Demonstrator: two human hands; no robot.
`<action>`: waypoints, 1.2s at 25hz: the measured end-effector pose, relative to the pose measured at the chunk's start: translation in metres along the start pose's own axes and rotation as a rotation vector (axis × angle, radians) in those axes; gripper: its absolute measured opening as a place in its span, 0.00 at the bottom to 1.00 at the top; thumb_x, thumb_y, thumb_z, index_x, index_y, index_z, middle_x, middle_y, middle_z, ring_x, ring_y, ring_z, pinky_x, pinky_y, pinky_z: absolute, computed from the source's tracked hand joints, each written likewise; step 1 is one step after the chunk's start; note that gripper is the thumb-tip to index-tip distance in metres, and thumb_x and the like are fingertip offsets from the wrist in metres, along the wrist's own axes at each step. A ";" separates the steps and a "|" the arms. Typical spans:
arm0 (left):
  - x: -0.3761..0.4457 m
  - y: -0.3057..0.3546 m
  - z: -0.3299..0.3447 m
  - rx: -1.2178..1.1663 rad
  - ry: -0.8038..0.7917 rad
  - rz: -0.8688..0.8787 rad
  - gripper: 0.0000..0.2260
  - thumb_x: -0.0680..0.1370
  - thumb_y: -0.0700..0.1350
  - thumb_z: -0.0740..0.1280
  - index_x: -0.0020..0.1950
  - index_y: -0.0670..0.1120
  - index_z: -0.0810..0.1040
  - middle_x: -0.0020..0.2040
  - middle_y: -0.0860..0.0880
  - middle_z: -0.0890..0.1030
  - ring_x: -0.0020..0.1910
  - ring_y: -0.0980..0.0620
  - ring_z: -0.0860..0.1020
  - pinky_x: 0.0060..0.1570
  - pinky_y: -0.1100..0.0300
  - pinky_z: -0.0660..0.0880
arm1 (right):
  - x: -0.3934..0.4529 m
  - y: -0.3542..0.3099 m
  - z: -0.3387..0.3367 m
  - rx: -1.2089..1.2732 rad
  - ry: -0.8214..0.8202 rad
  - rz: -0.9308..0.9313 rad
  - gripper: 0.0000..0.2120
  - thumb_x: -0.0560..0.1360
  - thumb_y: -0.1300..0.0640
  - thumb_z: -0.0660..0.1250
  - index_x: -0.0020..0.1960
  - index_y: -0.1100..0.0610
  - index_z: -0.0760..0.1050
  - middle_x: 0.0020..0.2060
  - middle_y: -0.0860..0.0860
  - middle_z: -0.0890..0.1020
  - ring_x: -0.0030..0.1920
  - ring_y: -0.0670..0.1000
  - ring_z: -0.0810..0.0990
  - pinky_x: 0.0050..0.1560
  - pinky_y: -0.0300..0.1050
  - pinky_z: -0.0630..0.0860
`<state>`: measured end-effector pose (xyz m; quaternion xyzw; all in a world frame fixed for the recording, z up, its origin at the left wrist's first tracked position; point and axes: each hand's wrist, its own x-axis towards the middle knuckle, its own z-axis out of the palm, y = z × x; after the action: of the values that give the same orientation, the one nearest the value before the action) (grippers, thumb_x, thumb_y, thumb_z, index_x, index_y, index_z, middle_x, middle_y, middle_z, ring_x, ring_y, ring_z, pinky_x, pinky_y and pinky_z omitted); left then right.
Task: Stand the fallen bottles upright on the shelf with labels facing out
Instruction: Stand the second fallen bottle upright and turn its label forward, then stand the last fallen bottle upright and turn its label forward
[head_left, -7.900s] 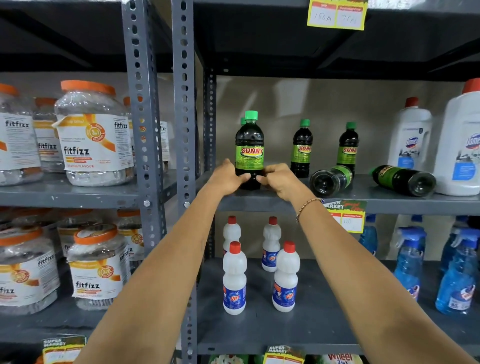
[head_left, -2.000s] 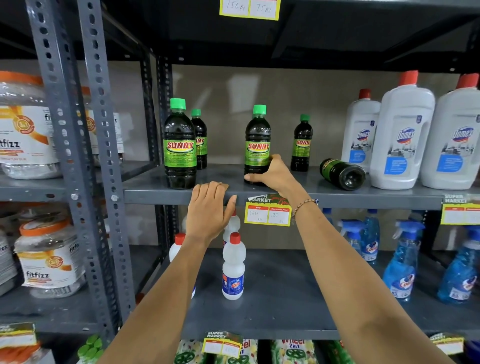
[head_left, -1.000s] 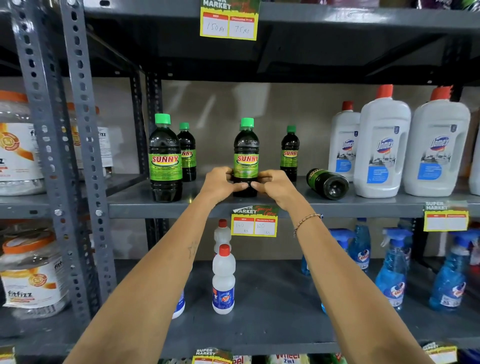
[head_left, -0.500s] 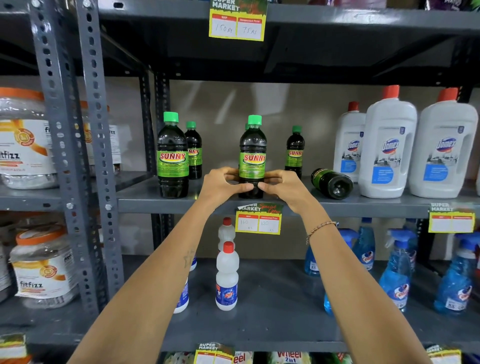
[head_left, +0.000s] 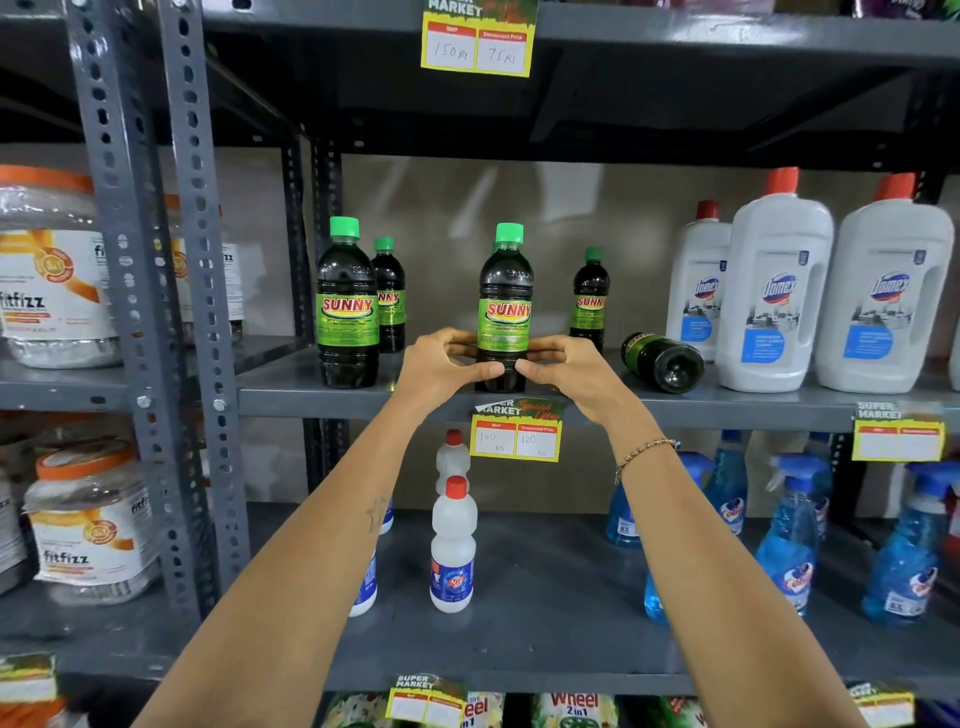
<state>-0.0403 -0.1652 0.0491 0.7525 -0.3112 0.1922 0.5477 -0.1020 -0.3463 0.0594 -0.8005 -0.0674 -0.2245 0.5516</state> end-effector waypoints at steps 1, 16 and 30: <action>0.000 0.000 0.000 0.007 0.000 0.002 0.25 0.65 0.48 0.79 0.58 0.42 0.78 0.48 0.52 0.81 0.47 0.57 0.79 0.43 0.74 0.74 | 0.000 0.000 0.000 0.000 -0.003 0.002 0.19 0.72 0.63 0.72 0.62 0.63 0.74 0.54 0.54 0.81 0.50 0.47 0.79 0.43 0.33 0.74; -0.059 0.020 0.075 0.176 0.144 0.517 0.10 0.81 0.47 0.57 0.49 0.42 0.74 0.45 0.49 0.75 0.44 0.53 0.70 0.45 0.65 0.66 | -0.034 -0.009 -0.040 -0.084 0.382 -0.095 0.07 0.75 0.62 0.66 0.53 0.59 0.79 0.44 0.57 0.84 0.48 0.54 0.83 0.54 0.45 0.80; -0.039 0.007 0.153 1.018 0.262 0.513 0.16 0.81 0.51 0.53 0.43 0.43 0.74 0.39 0.46 0.76 0.39 0.44 0.74 0.43 0.51 0.68 | -0.025 -0.002 -0.119 -0.679 0.409 0.336 0.24 0.78 0.47 0.55 0.61 0.66 0.72 0.60 0.62 0.78 0.62 0.62 0.75 0.53 0.47 0.69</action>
<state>-0.0815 -0.3012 -0.0202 0.7913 -0.2815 0.5357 0.0870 -0.1587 -0.4511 0.0847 -0.8755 0.2523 -0.2951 0.2878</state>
